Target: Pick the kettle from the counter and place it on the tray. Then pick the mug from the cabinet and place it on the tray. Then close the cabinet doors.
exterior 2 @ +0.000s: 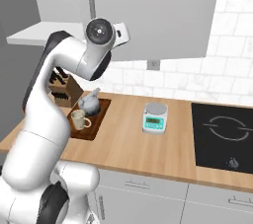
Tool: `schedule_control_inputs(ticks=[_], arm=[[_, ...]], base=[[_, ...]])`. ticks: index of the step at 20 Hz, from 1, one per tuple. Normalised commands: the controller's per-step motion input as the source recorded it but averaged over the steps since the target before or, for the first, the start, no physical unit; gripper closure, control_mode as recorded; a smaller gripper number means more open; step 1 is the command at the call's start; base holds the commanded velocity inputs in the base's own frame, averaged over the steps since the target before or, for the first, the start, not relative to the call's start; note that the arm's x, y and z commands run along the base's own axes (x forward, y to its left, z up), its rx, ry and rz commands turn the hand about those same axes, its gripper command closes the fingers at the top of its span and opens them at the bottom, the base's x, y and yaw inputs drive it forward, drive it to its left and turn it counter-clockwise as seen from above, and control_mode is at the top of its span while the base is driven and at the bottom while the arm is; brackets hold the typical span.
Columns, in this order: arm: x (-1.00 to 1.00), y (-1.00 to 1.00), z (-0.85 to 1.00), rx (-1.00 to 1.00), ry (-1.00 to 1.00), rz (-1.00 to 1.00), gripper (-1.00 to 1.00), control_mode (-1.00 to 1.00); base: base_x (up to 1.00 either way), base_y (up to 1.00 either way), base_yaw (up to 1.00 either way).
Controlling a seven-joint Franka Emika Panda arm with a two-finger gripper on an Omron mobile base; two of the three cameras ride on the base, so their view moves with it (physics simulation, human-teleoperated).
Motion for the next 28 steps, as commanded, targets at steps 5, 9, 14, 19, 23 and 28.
schedule_control_inputs(ticks=[5,9,14,19,23,28], arm=[[0.5,0.11,-0.22,-0.17,0.0,-0.13,-1.0,-1.0],[0.59,0.05,-0.18,-0.11,0.0,-0.17,-1.0,-1.0],[0.59,0.0,-0.2,-0.04,0.0,-0.18,-1.0,-1.0],[0.43,0.0,-0.28,-0.02,0.0,-0.17,-1.0,-1.0],[0.32,0.0,-0.31,0.0,0.0,-0.16,-1.0,-1.0],[0.34,0.0,-0.33,0.0,0.0,-0.15,-1.0,-1.0]], base=[[0.0,0.0,0.0],[0.0,0.0,0.0],[0.0,0.0,0.0],[0.0,0.0,0.0],[0.0,0.0,0.0],[0.0,0.0,0.0]])
